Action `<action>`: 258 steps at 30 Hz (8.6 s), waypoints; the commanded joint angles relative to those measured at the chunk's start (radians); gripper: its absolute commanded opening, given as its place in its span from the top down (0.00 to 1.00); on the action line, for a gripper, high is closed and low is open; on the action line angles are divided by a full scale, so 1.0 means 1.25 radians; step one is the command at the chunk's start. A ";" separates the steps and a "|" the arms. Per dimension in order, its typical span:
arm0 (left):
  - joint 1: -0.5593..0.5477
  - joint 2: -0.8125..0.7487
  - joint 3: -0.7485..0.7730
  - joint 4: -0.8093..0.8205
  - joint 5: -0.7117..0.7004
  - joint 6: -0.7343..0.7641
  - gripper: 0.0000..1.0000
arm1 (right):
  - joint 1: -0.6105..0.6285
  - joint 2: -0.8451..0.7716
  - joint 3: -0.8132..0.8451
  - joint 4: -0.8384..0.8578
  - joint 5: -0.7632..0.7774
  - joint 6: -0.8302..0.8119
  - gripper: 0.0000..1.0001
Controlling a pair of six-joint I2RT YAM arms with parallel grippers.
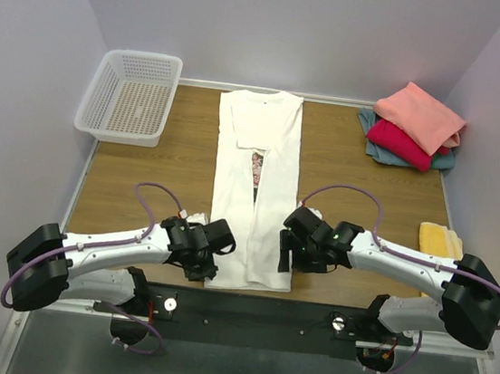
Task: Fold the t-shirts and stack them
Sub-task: Fold the tshirt
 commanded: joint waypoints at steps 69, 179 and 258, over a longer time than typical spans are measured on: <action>-0.029 0.187 -0.048 0.086 0.063 -0.035 0.68 | 0.055 0.003 -0.057 0.015 -0.007 0.044 0.48; 0.582 0.813 1.040 0.169 -0.115 0.701 0.82 | -0.432 0.631 0.837 0.043 0.078 -0.349 0.33; 0.563 0.401 0.343 0.433 0.147 0.750 0.75 | -0.428 0.365 0.354 0.174 -0.208 -0.307 0.26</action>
